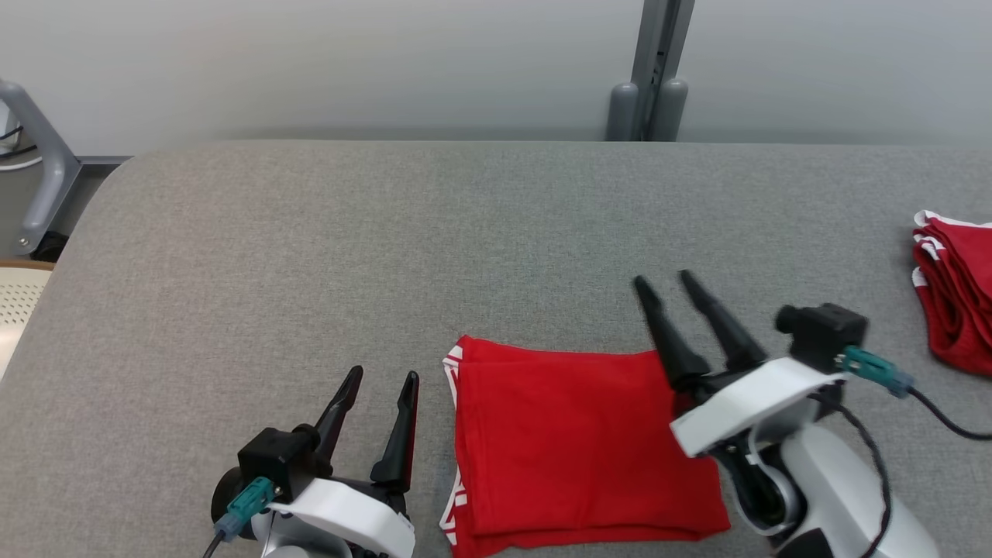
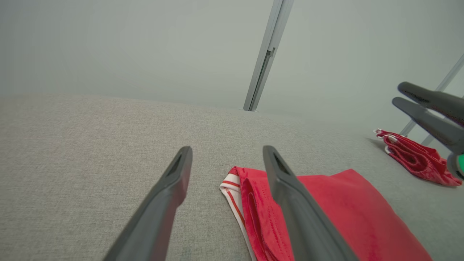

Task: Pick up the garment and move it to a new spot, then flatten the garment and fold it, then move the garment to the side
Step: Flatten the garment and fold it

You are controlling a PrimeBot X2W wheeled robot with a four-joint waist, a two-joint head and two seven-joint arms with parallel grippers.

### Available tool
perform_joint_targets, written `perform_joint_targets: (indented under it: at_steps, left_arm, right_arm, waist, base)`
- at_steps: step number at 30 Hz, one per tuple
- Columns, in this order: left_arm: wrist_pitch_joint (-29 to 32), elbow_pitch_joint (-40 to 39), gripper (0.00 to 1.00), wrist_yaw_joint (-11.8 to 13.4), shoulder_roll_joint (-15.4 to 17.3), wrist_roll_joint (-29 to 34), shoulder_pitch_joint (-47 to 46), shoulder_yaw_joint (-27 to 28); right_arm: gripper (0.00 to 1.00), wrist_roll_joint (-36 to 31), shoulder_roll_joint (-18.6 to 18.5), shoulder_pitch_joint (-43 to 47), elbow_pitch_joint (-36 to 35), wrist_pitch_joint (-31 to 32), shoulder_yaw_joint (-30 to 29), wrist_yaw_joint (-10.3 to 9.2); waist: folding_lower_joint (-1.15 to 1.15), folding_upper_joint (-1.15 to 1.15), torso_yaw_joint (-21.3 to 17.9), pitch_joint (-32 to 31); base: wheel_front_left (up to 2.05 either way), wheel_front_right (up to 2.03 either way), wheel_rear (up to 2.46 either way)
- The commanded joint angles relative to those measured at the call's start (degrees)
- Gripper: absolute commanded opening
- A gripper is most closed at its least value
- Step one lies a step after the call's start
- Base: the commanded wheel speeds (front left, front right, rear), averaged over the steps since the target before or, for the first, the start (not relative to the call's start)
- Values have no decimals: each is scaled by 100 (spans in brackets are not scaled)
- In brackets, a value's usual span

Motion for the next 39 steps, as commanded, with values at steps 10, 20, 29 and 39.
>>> perform_joint_targets:
  at_steps: [10, 20, 29, 39]
  left_arm:
    - [-22, -92, 100, 87, 13, 168, -124, 155]
    - [-23, -197, 100, 41, -80, 473, 200, 571]
    - [-23, -216, 100, -37, -181, 754, 477, 893]
    - [-23, -203, 100, -188, -283, 1023, 645, 1125]
  right_arm:
    - [100, -1768, 34, 907, -716, -369, -1678, 3]
    - [100, -2491, 328, 1758, -1381, -397, -2531, 3]
    - [100, -2351, 346, 2013, -1399, -421, -2588, 3]
    - [100, -2442, 347, 2068, -1261, -417, -2617, 3]
  waist:
    - [0, 0, -105, -39]
    - [0, 0, -192, -186]
    - [0, 0, -202, -304]
    - [0, 0, -136, -379]
  base:
    - [0, 0, 0]
    - [0, 0, 0]
    - [0, 0, 0]
    - [0, 0, 0]
